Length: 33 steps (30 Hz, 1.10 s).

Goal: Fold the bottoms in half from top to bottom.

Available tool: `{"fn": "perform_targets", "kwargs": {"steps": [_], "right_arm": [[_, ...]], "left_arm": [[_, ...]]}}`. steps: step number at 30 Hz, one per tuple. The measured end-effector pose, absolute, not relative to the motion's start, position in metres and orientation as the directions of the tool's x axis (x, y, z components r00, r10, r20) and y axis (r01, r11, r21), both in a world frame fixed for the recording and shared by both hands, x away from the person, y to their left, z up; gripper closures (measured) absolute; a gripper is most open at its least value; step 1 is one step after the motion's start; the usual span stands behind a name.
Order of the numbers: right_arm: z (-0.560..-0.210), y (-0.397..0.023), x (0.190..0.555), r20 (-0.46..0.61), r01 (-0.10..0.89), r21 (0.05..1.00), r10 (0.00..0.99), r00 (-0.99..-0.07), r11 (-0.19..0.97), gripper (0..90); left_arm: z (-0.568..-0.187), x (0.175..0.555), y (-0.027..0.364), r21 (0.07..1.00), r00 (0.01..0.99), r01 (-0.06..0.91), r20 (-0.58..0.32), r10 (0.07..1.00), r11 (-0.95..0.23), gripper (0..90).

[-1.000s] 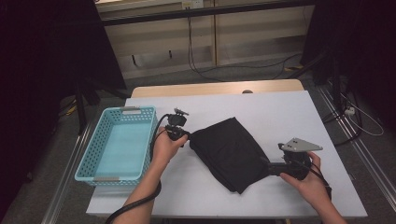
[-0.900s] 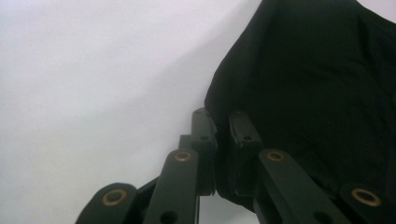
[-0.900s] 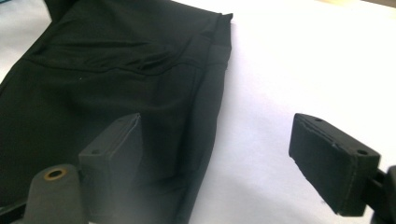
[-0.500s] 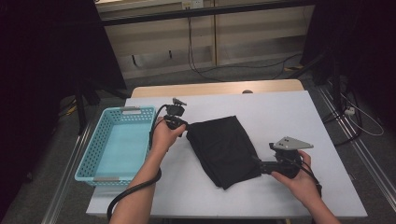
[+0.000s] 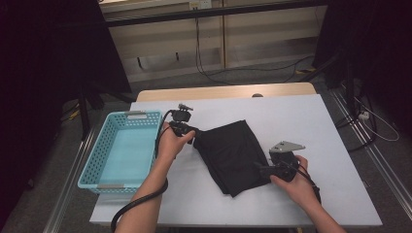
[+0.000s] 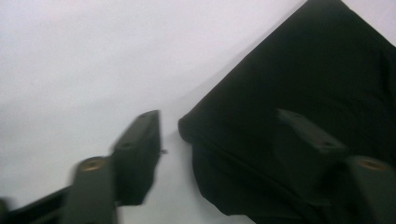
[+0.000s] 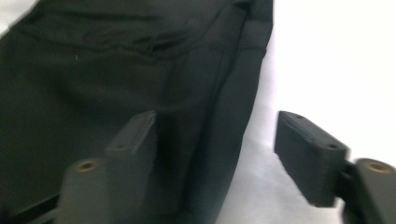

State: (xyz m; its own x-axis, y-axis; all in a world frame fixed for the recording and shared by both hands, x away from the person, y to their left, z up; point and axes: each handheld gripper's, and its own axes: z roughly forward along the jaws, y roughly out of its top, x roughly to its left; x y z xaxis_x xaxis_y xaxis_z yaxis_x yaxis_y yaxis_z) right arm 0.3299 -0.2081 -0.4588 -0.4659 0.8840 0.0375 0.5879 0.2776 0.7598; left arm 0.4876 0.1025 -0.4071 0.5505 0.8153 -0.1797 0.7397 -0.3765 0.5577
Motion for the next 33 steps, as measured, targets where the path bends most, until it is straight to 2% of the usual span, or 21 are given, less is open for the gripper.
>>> {"fn": "perform_targets", "kwargs": {"steps": [1,3,5,7,9,13,16,22,26,28,31,33], "right_arm": [[-0.461,-0.207,0.330,0.042,0.590,0.754,0.875,-0.481,0.288,43.1],[-0.463,-0.206,0.329,0.060,0.598,0.754,0.878,-0.476,0.273,43.5],[-0.463,-0.207,0.329,0.087,0.612,0.748,0.877,-0.473,0.257,49.6],[-0.464,-0.208,0.329,0.121,0.618,0.748,0.865,-0.487,0.244,60.6],[-0.464,-0.207,0.328,0.116,0.609,0.752,0.860,-0.498,0.251,63.4],[-0.464,-0.207,0.328,0.139,0.612,0.754,0.854,-0.502,0.238,77.6],[-0.463,-0.206,0.327,0.139,0.614,0.753,0.855,-0.500,0.236,79.8],[-0.458,-0.203,0.315,0.192,0.637,0.741,0.841,-0.505,0.214,80.6],[-0.456,-0.196,0.298,0.180,0.631,0.729,0.814,-0.552,0.266,80.1],[-0.454,-0.194,0.291,0.122,0.603,0.739,0.820,-0.559,0.301,73.6],[-0.451,-0.197,0.291,0.101,0.585,0.763,0.843,-0.528,0.275,50.7],[-0.449,-0.200,0.292,0.080,0.568,0.779,0.857,-0.509,0.265,47.7]], "left_arm": [[-0.407,0.486,0.102,0.564,0.554,0.735,-0.177,0.813,-0.377,22.0],[-0.405,0.480,0.101,0.570,0.568,0.720,-0.157,0.808,-0.396,20.1],[-0.404,0.475,0.100,0.577,0.584,0.705,-0.142,0.799,-0.413,18.0],[-0.404,0.471,0.100,0.579,0.596,0.700,-0.148,0.790,-0.419,17.0],[-0.404,0.465,0.100,0.586,0.601,0.698,-0.166,0.782,-0.412,16.5],[-0.404,0.456,0.102,0.597,0.614,0.684,-0.160,0.773,-0.420,16.1],[-0.405,0.448,0.103,0.606,0.611,0.684,-0.174,0.772,-0.405,15.9],[-0.408,0.440,0.113,0.616,0.607,0.685,-0.188,0.772,-0.388,15.4],[-0.412,0.438,0.117,0.615,0.607,0.685,-0.186,0.773,-0.390,13.4],[-0.417,0.438,0.117,0.609,0.608,0.689,-0.189,0.771,-0.394,12.5],[-0.418,0.440,0.113,0.615,0.607,0.680,-0.166,0.777,-0.400,11.1],[-0.420,0.443,0.109,0.608,0.607,0.684,-0.168,0.777,-0.403,10.0]]}}
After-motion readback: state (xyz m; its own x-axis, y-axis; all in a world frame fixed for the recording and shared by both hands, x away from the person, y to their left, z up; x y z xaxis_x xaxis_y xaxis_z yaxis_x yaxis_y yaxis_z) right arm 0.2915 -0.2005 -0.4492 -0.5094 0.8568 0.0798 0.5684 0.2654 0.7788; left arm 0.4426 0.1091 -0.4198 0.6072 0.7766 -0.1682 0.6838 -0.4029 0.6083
